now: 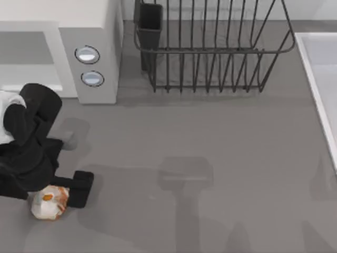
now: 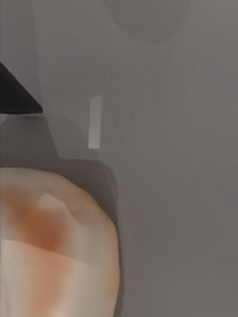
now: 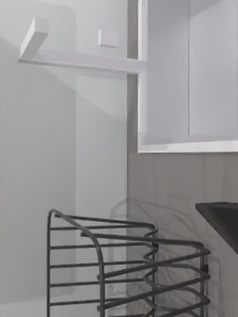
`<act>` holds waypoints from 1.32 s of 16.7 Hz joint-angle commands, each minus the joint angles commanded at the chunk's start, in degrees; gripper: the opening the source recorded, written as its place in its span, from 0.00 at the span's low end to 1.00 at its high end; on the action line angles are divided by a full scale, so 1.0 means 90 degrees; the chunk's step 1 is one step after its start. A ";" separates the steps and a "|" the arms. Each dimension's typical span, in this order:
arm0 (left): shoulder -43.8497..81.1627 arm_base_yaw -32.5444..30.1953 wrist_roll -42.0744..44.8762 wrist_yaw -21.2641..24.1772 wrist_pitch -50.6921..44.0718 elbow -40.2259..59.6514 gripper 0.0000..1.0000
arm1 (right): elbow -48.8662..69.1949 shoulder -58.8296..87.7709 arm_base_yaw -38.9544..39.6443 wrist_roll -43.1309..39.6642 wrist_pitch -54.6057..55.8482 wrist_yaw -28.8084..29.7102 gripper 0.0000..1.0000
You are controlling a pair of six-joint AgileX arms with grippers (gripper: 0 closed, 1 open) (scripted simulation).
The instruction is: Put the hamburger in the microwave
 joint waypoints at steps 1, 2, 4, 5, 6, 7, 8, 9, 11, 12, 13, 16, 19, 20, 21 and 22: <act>0.0000 0.0000 0.0000 0.0000 0.0000 0.0000 0.00 | 0.0000 0.0000 0.0000 0.0000 0.0000 0.0000 1.00; 0.0000 0.0000 0.0000 0.0000 0.0000 0.0000 0.00 | 0.0000 0.0000 0.0000 0.0000 0.0000 0.0000 1.00; 0.0000 0.0000 0.0000 0.0000 0.0000 0.0000 0.00 | 0.0000 0.0000 0.0000 0.0000 0.0000 0.0000 1.00; 0.0000 0.0000 0.0000 0.0000 0.0000 0.0000 0.00 | 0.0000 0.0000 0.0000 0.0000 0.0000 0.0000 1.00; 0.0000 0.0000 0.0000 0.0000 0.0000 0.0000 0.00 | 0.0000 0.0000 0.0000 0.0000 0.0000 0.0000 1.00; 0.0000 0.0000 0.0000 0.0000 0.0000 0.0000 0.00 | 0.0000 0.0000 0.0000 0.0000 0.0000 0.0000 1.00; -0.0451 -0.0004 -0.0019 -0.0015 -0.0405 0.0171 0.00 | 0.0000 0.0000 0.0000 0.0000 0.0000 0.0000 1.00; -0.0455 -0.0006 -0.0018 -0.0015 -0.0424 0.0188 0.00 | 0.0000 0.0000 0.0000 0.0000 0.0000 0.0000 1.00; -0.0531 -0.0015 -0.0023 -0.0015 -0.0660 0.0380 0.00 | 0.0000 0.0000 0.0000 0.0000 0.0000 0.0000 1.00; -0.0608 -0.0016 -0.0030 -0.0015 -0.0878 0.0530 0.00 | 0.0000 0.0000 0.0000 0.0000 0.0000 0.0000 1.00; -0.0708 -0.0015 -0.0039 -0.0016 -0.1166 0.0703 0.00 | 0.0000 0.0000 0.0000 0.0000 0.0000 0.0000 1.00; -0.1063 -0.0021 -0.0055 -0.0016 -0.2248 0.1271 0.00 | 0.0000 0.0000 0.0000 0.0000 0.0000 0.0000 1.00; -0.1400 -0.0028 -0.0059 -0.0017 -0.2985 0.1732 0.00 | 0.0000 0.0000 0.0000 0.0000 0.0000 0.0000 1.00; -0.1477 -0.0028 -0.0059 -0.0017 -0.3095 0.1813 0.00 | 0.0000 0.0000 0.0000 0.0000 0.0000 0.0000 1.00; -0.1510 -0.0027 -0.0059 -0.0017 -0.3136 0.1842 0.00 | 0.0000 0.0000 0.0000 0.0000 0.0000 0.0000 1.00; -0.1510 -0.0027 -0.0059 -0.0017 -0.3136 0.1842 0.00 | 0.0000 0.0000 0.0000 0.0000 0.0000 0.0000 1.00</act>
